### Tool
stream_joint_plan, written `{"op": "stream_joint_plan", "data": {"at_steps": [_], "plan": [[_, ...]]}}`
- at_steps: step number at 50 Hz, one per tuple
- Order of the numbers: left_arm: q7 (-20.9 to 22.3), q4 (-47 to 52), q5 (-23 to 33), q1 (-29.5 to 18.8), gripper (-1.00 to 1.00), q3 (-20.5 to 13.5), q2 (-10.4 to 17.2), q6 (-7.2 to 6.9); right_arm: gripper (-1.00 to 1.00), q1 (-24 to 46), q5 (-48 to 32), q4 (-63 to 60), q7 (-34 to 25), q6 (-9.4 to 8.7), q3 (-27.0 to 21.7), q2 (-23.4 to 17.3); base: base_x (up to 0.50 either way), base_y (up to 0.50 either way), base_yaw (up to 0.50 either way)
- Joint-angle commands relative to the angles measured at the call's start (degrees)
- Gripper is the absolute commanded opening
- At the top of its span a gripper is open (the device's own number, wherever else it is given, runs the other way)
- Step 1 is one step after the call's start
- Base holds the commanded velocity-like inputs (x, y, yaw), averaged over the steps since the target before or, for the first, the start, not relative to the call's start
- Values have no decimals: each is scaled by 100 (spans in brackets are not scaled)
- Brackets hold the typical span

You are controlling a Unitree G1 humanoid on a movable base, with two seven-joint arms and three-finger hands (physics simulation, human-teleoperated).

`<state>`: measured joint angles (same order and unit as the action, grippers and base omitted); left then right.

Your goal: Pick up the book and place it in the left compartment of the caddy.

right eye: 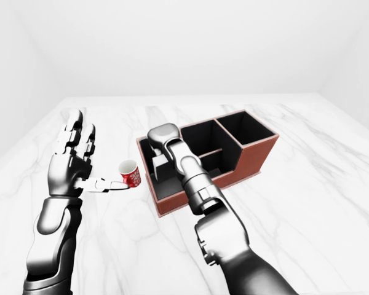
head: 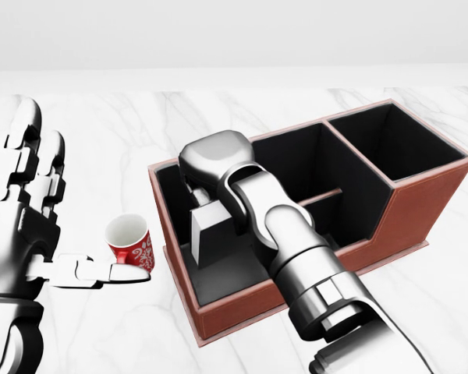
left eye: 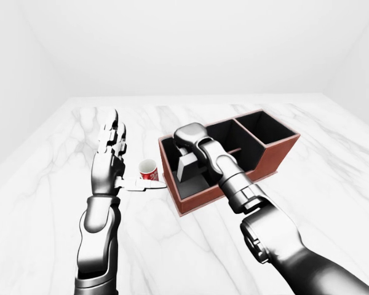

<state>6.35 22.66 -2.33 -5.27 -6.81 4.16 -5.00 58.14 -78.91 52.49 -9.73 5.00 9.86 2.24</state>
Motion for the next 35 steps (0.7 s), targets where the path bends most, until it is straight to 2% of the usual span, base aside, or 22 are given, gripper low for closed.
{"op": "stream_joint_plan", "data": {"at_steps": [1, 35], "plan": [[0, 1, 9, 22, 100, 17, -12, 0, -100, 121, -85, 380, 386, 0, -16, 60, 0, 0, 0], [6, -44, 3, 53, 100, 32, -26, 0, -100, 45, -186, 1013, 975, 0, 64, 165, 0, 0, 0]]}}
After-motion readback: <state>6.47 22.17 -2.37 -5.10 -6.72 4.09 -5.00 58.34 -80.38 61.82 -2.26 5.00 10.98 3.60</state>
